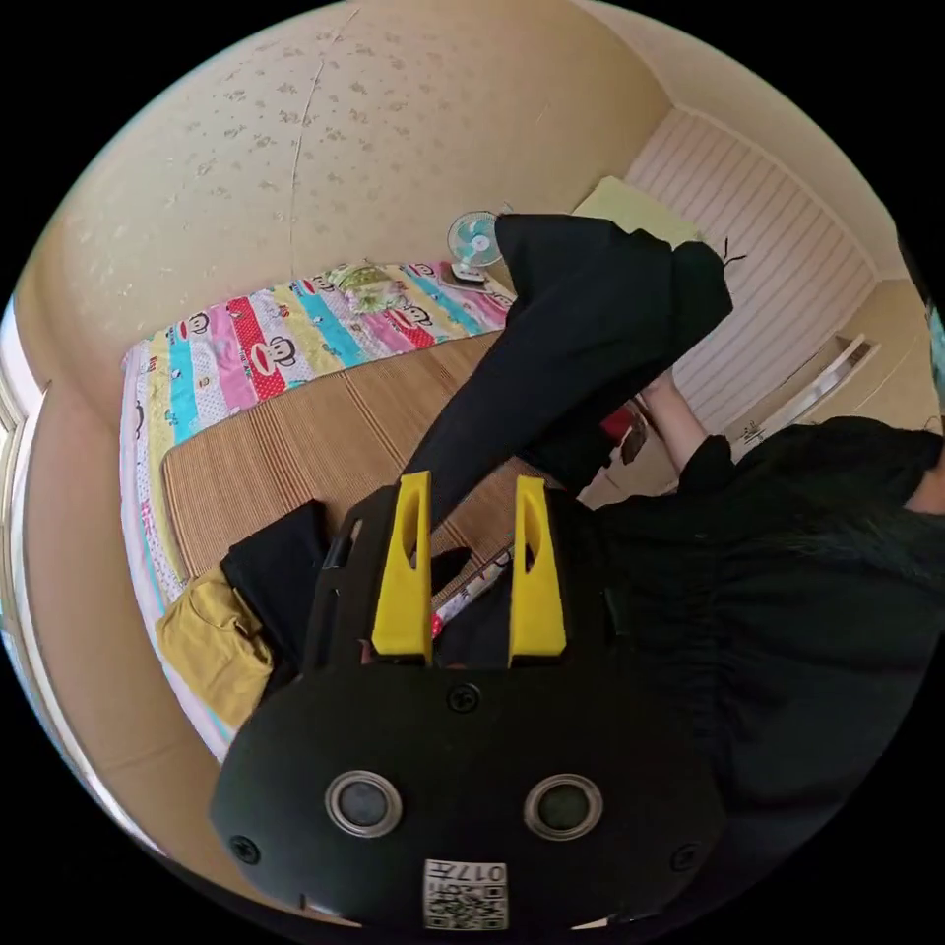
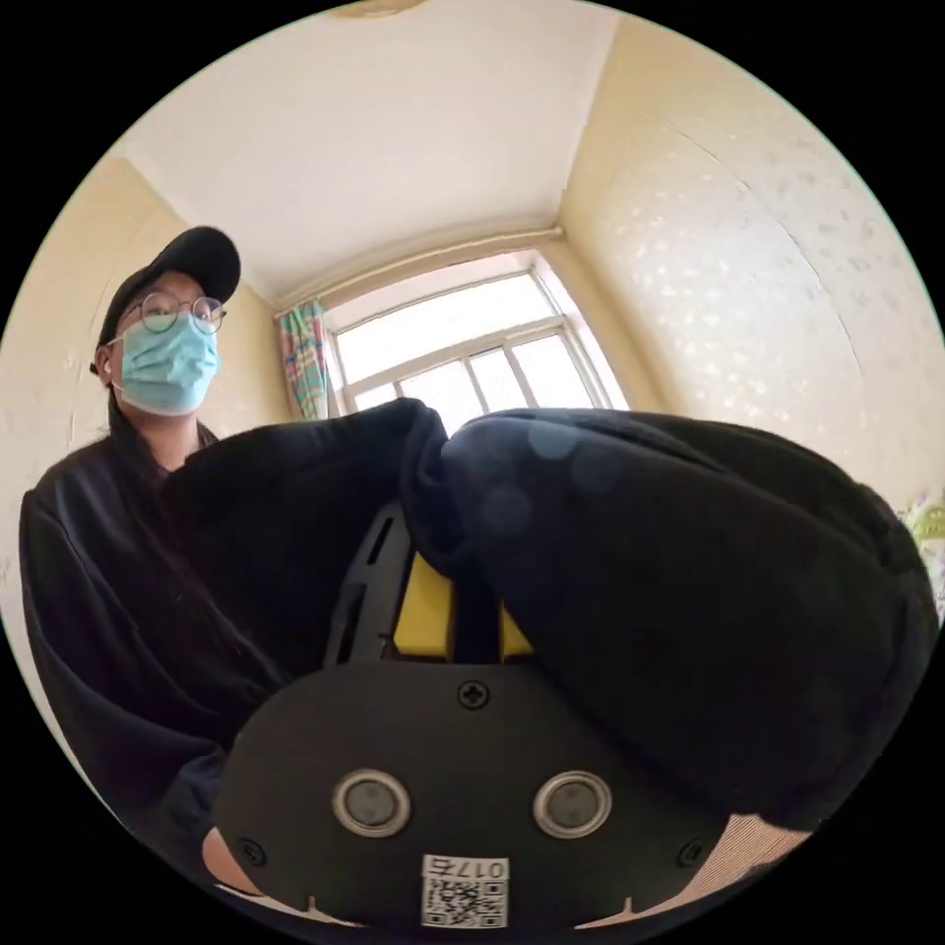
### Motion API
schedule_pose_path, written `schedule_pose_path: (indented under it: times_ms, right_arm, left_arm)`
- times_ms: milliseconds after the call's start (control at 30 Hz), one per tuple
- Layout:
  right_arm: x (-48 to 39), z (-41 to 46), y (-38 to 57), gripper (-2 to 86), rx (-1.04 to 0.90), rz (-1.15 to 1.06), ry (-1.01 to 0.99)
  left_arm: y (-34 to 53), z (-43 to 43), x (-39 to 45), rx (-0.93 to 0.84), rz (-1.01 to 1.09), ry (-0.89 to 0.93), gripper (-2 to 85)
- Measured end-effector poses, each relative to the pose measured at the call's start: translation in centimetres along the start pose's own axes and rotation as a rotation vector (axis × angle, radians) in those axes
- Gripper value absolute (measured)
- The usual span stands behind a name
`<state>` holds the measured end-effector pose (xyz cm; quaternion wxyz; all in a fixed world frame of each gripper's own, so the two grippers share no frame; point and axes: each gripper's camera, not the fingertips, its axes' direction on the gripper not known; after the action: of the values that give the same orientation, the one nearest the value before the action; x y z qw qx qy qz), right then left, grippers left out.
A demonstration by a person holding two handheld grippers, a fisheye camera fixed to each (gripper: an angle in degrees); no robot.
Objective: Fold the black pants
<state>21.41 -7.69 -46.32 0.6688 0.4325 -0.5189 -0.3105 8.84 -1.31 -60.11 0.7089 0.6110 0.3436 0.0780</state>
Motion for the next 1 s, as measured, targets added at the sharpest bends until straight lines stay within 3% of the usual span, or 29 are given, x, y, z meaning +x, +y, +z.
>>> schedule_pose_path:
  times_ms: [167,267,433,500,633,700,733,800,867,1000]
  right_arm:
    - [-4.3,7.9,0.2,2.5,-0.329,-0.129,-0.006]
    - [-4.6,12.0,2.4,4.2,-0.440,-0.094,-0.078]
    - [-5.8,14.9,5.4,5.1,-0.414,-0.084,-0.199]
    - [-6.9,15.0,4.9,5.3,-0.407,-0.139,-0.193]
    - [-10.7,15.6,1.6,5.7,-0.469,-0.369,-0.137]
    - [-12.1,16.4,0.2,5.9,-0.525,-0.472,-0.137]
    - [-12.7,17.1,-0.6,5.9,-0.578,-0.528,-0.162]
    - [-13.0,18.7,-1.1,6.1,-0.679,-0.589,-0.211]
    - [-12.9,20.9,-1.0,6.2,-0.812,-0.619,-0.262]
    - [-11.6,21.8,-0.6,6.4,-0.854,-0.566,-0.247]
  left_arm:
    - [-4.2,0.5,-2.6,0.311,-0.016,0.269,13.2]
    - [-7.9,2.7,-4.7,0.237,-0.016,0.360,15.5]
    - [-10.3,8.0,-14.1,0.028,-0.204,0.356,17.3]
    - [-8.6,11.4,-19.6,-0.076,-0.323,0.471,20.4]
    - [-3.0,16.3,-27.5,-0.114,-0.589,0.730,23.4]
    - [-0.3,19.7,-30.2,-0.122,-0.667,0.966,23.5]
    - [0.0,20.5,-30.5,-0.114,-0.663,1.054,22.5]
    - [-0.1,23.1,-30.2,0.033,-0.571,1.494,17.0]
    - [-0.4,24.2,-30.1,0.123,-0.545,1.636,12.6]
    - [-0.8,22.5,-30.9,0.243,-0.442,1.529,5.0]
